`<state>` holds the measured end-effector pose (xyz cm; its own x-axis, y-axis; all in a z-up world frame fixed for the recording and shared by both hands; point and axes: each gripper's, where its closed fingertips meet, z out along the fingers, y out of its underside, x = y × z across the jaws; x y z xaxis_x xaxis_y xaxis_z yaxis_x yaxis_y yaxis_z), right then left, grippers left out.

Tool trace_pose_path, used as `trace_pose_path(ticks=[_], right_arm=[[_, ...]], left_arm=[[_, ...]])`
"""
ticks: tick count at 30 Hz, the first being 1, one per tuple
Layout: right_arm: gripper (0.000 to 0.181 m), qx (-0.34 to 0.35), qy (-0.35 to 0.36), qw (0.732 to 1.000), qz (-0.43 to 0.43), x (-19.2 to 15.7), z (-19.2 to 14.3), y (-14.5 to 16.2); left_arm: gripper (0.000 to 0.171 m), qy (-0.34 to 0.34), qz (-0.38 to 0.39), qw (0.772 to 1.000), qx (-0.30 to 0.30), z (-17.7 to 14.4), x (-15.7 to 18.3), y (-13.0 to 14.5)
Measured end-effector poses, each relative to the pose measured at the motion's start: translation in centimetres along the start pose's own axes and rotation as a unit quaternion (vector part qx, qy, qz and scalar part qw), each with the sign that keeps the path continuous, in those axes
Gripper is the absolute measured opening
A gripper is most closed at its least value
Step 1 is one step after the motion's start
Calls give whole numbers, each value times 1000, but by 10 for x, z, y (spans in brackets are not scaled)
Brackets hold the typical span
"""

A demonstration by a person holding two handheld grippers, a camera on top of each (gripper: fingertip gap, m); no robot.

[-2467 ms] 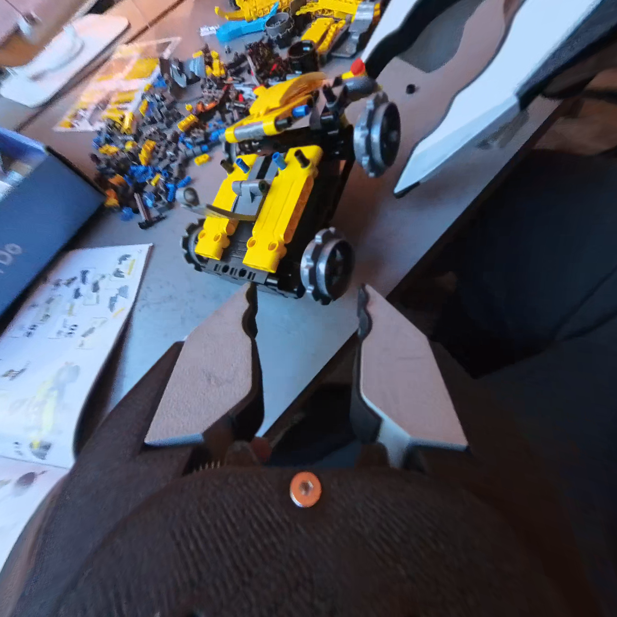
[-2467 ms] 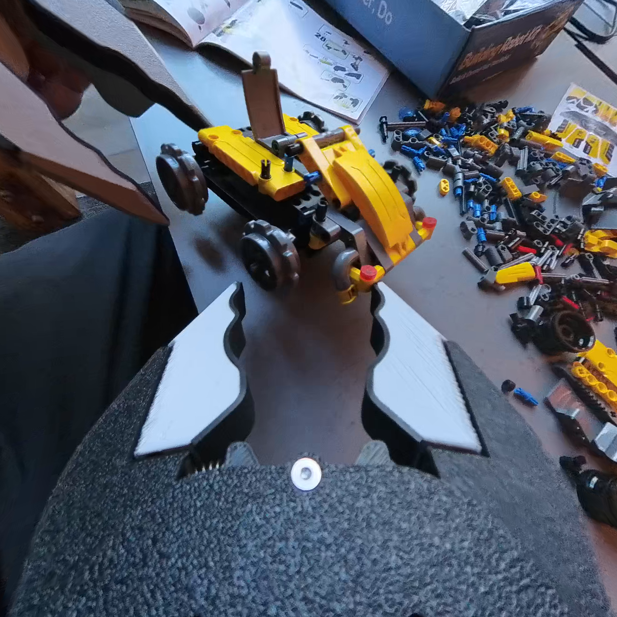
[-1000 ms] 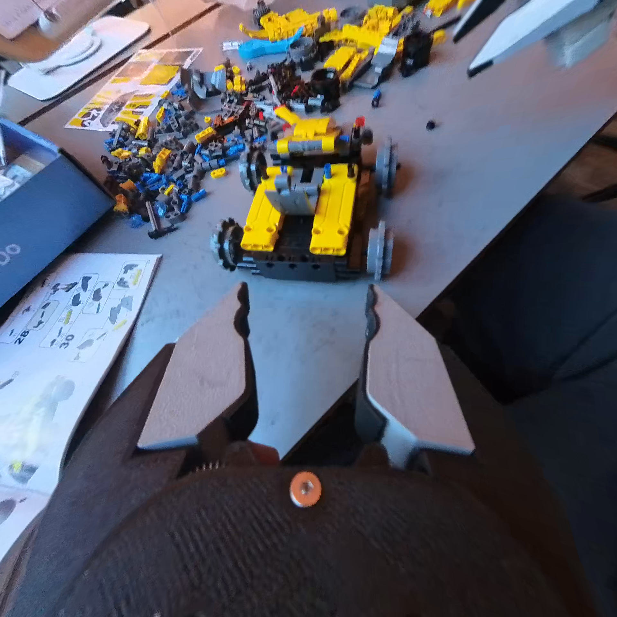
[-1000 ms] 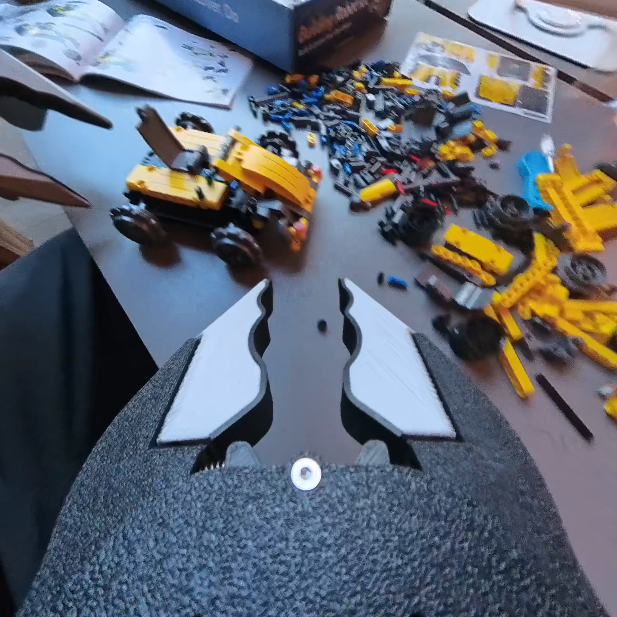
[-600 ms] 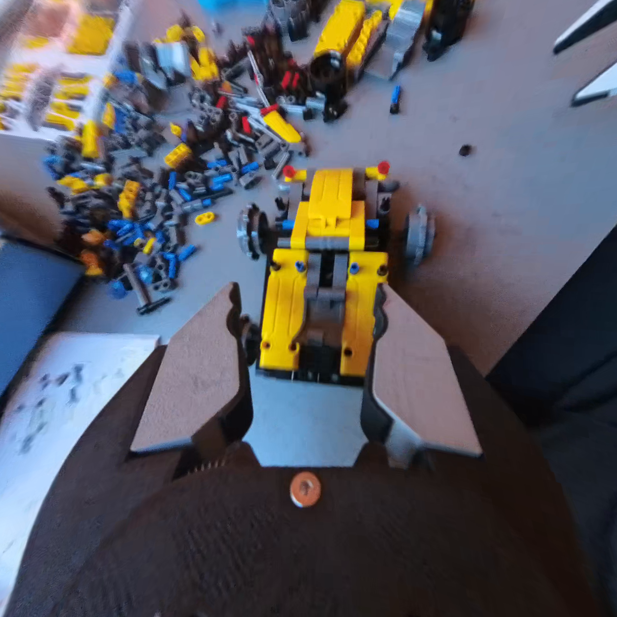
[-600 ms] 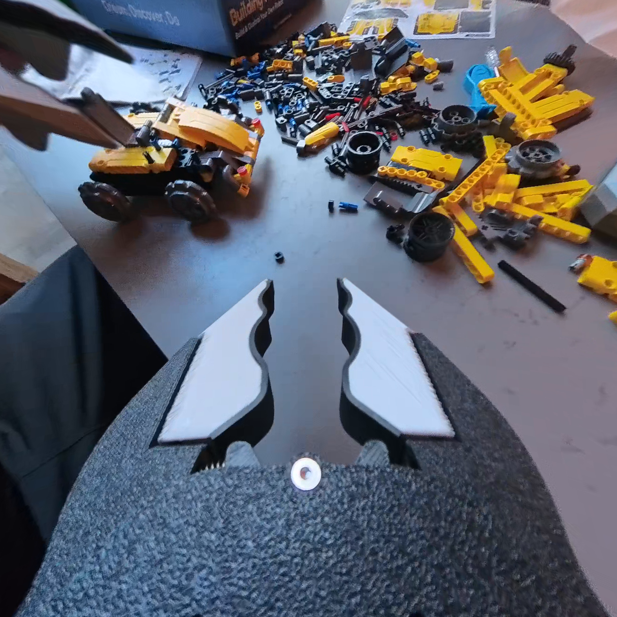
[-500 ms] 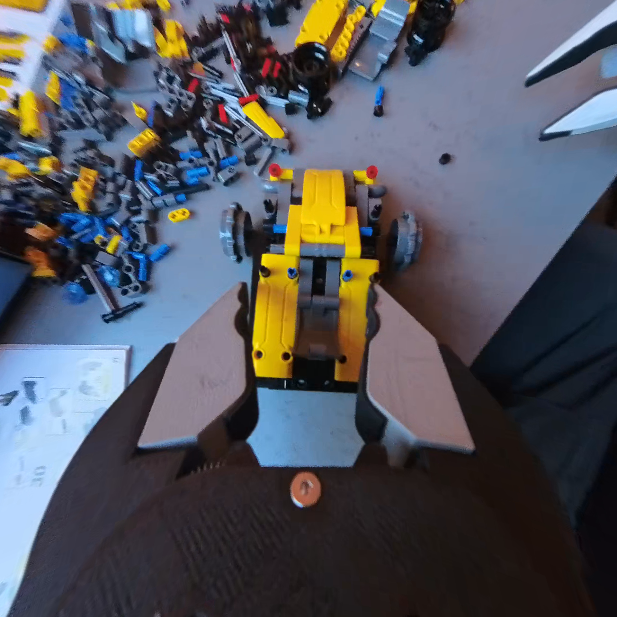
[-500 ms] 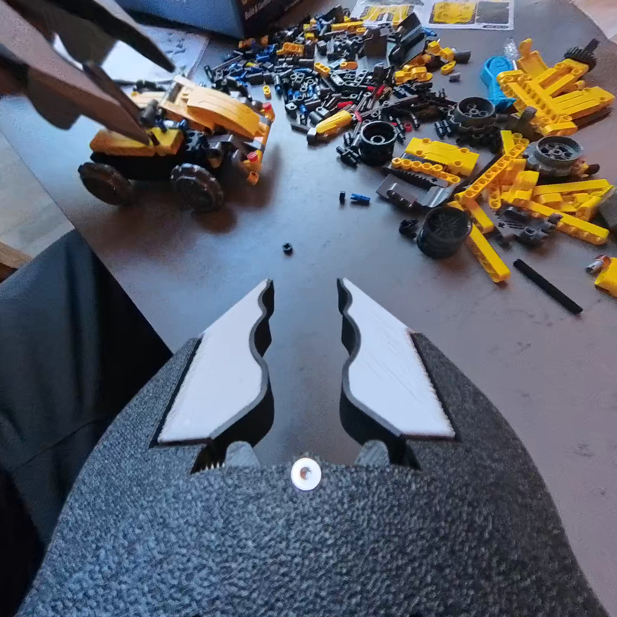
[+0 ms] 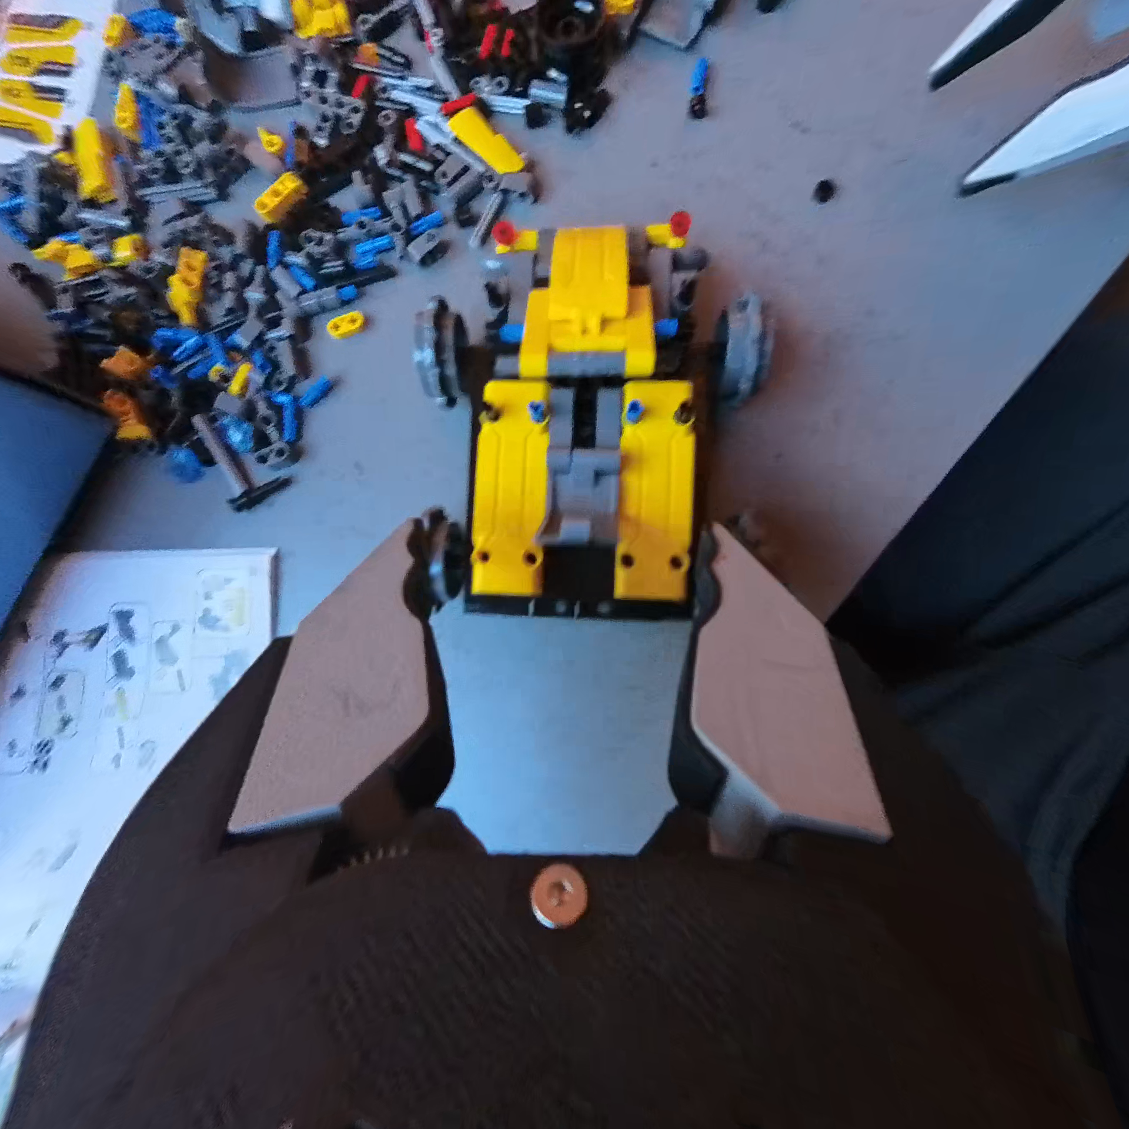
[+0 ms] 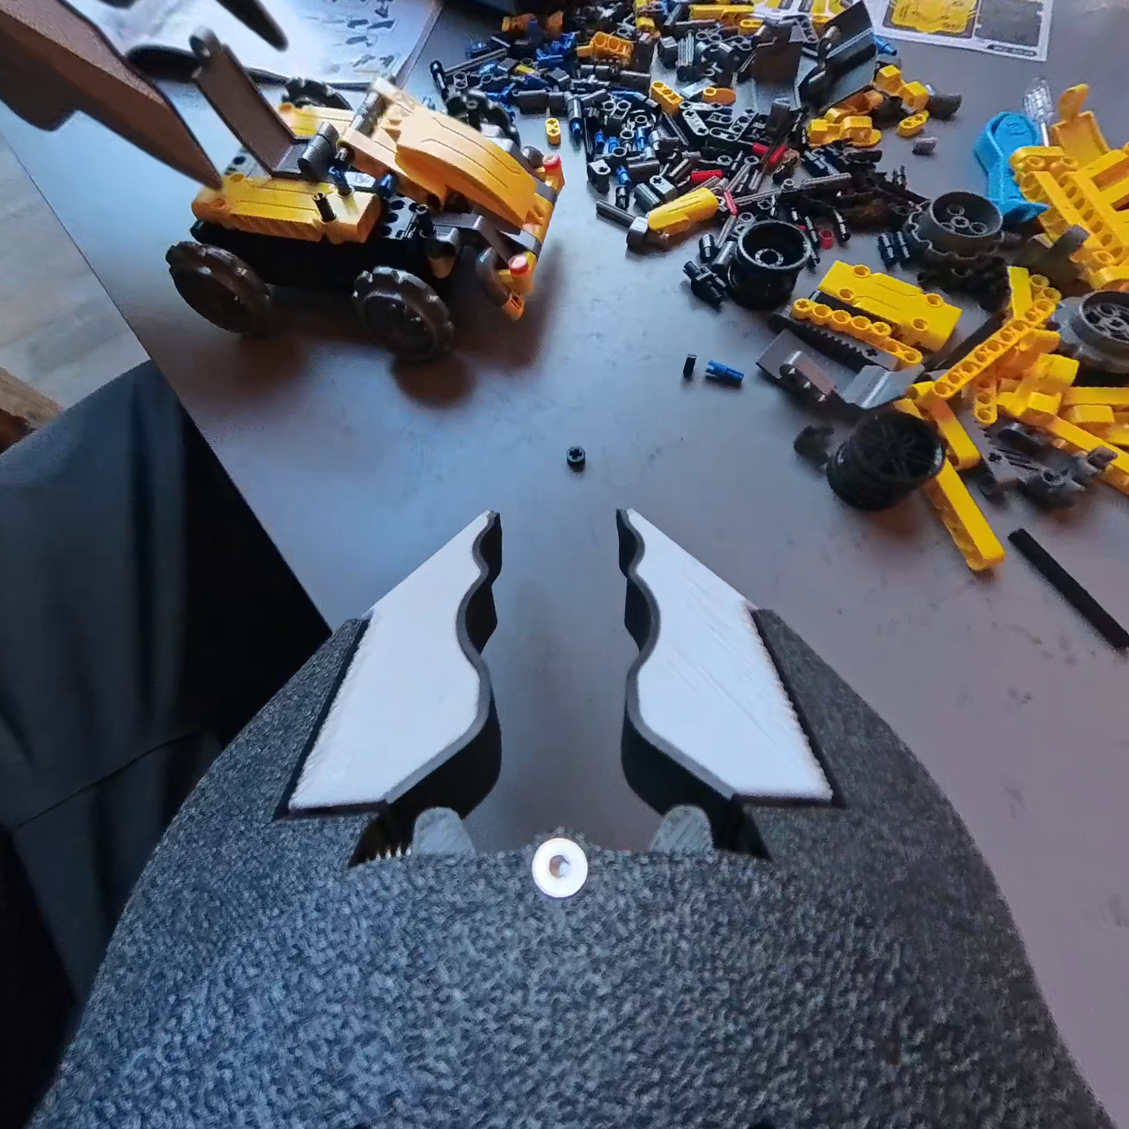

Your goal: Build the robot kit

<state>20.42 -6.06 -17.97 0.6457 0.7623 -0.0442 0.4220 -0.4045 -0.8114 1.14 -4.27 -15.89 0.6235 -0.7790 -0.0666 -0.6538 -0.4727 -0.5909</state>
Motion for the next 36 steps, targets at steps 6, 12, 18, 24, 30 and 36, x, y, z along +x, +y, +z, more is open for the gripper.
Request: trace_pose_path(ticks=[6,12,18,24,30,36], right_arm=[[38,11,-18,1000,-3,-9,10,-17],[36,13,-17,1000,-8,-5,11,-21],[36,5,-11,1000,-7,1,9,-17],[36,-20,2,1000,-12,8,11,-6],[37,-62,13,998,-29,7,25,4],[36,-79,2,997,-9,10,40,-1]], left_arm=[[89,20,21,995,-95,38,9,0],[90,22,37,995,-85,53,10,-17],[89,25,47,994,-99,57,10,-23],[89,22,49,991,-122,28,10,15],[89,14,27,995,-92,21,8,25],[90,7,18,997,-80,35,10,6]])
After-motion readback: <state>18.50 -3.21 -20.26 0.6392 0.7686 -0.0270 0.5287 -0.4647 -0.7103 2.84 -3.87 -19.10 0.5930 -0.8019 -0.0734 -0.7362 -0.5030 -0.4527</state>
